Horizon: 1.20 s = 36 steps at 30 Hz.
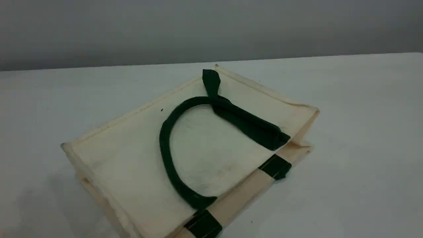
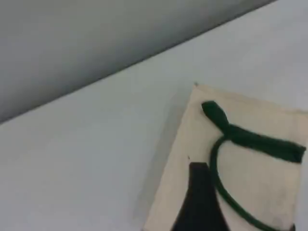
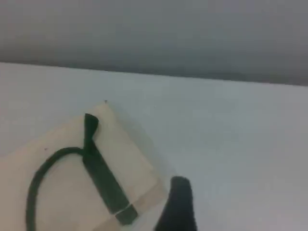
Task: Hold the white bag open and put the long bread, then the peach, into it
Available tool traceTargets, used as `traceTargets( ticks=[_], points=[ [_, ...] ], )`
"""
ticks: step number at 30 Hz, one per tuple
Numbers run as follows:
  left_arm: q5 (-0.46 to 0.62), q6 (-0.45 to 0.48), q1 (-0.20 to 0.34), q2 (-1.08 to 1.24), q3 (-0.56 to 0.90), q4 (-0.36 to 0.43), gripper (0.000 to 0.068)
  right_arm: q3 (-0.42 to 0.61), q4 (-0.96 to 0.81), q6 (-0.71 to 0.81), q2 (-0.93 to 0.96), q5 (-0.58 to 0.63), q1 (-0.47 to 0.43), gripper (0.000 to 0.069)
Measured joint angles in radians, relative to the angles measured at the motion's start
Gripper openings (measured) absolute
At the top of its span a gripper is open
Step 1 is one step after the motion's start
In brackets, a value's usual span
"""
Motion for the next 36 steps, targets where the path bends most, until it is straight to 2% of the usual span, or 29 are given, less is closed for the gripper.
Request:
traceTargets(
  ticks=[6, 11, 16, 26, 33, 36],
  points=[
    [-0.001, 0.0, 0.0, -0.224, 0.242, 0.0, 0.0484, 0.0, 0.001, 0.034, -0.188, 0.095, 0.0, 0.0579],
    [-0.001, 0.0, 0.0, -0.43, 0.427, 0.0, 0.0484, 0.008, 0.001, 0.034, -0.312, 0.104, 0.0, 0.0579],
    [0.0, -0.001, 0.0, -0.631, 0.584, 0.0, 0.0484, 0.071, 0.001, 0.041, -0.396, 0.105, 0.0, 0.0579],
    [0.0, -0.001, 0.0, -0.986, 0.812, 0.0, 0.0484, 0.304, 0.001, 0.04, -0.519, 0.102, 0.001, 0.0579],
    [-0.002, 0.005, 0.0, -1.069, 0.956, 0.002, 0.0484, 0.497, -0.046, 0.02, -0.607, 0.099, 0.002, 0.0579],
    [-0.063, 0.006, 0.0, -1.069, 1.018, 0.006, 0.0484, 0.576, -0.067, 0.003, -0.636, 0.037, 0.002, 0.0579]
  ],
)
